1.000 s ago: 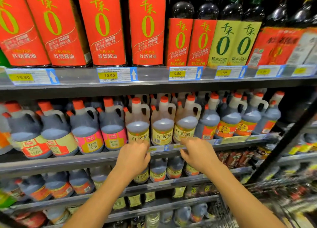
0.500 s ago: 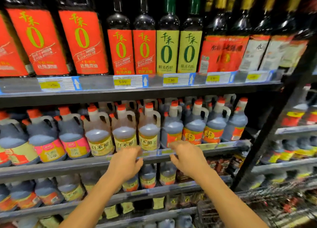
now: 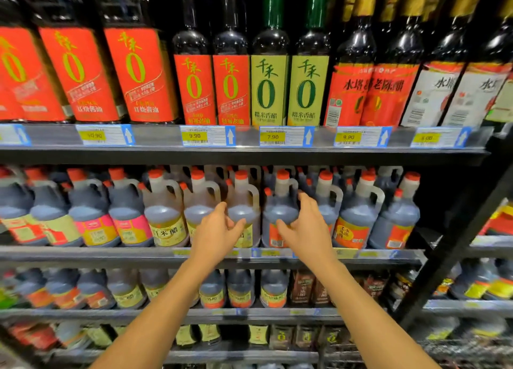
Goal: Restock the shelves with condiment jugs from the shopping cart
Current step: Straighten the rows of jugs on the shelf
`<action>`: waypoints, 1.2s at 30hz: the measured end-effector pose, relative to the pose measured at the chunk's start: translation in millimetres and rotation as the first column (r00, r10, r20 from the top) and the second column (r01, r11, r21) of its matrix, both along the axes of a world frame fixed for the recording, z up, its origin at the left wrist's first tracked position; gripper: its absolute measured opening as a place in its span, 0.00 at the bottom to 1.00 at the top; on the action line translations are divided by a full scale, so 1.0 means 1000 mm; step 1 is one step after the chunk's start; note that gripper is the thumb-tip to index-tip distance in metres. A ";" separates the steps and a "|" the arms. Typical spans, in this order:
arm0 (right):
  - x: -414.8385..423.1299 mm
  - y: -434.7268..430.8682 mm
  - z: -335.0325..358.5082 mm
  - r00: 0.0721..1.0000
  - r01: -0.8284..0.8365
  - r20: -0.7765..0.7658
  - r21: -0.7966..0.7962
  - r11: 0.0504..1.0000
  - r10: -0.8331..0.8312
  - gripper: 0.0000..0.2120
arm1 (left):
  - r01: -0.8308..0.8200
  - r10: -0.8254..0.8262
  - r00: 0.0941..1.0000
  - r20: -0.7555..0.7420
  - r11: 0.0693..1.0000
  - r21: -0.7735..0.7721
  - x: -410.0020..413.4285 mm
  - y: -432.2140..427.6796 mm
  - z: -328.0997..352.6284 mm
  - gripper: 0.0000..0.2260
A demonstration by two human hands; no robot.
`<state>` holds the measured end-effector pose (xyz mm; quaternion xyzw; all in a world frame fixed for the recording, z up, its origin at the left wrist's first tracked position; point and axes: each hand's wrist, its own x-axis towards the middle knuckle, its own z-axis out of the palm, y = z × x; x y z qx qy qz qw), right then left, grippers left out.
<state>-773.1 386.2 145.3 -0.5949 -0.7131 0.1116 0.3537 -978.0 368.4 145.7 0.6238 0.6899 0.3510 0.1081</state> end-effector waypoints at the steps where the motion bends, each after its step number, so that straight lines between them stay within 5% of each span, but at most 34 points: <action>1: -0.002 0.005 0.001 1.000 0.001 0.003 -0.030 1.000 -0.001 0.35 | -0.004 0.004 1.000 -0.013 1.000 -0.008 0.000 0.003 0.001 0.28; 7: -0.006 0.018 0.005 0.998 -0.025 -0.061 -0.168 0.985 0.015 0.27 | -0.037 0.033 0.991 -0.130 0.999 -0.033 -0.003 0.016 0.002 0.26; 16: -0.013 0.017 -0.004 0.996 0.074 -0.032 -0.109 0.991 -0.078 0.43 | -0.091 0.093 0.983 -0.155 0.996 0.022 -0.006 0.017 -0.010 0.28; 21: -0.019 0.008 0.000 0.991 0.120 0.066 -0.054 0.991 -0.116 0.38 | -0.142 0.156 0.946 -0.283 0.987 0.069 0.000 0.011 -0.015 0.28; 24: -0.017 0.012 -0.001 0.997 0.069 -0.024 -0.084 0.994 -0.071 0.41 | -0.096 0.123 0.936 -0.330 0.991 0.098 -0.002 0.012 -0.024 0.25; 36: -0.017 0.006 -0.002 0.991 0.089 -0.093 -0.058 0.994 -0.094 0.46 | -0.154 0.181 0.952 -0.245 0.980 0.127 0.008 0.007 -0.026 0.28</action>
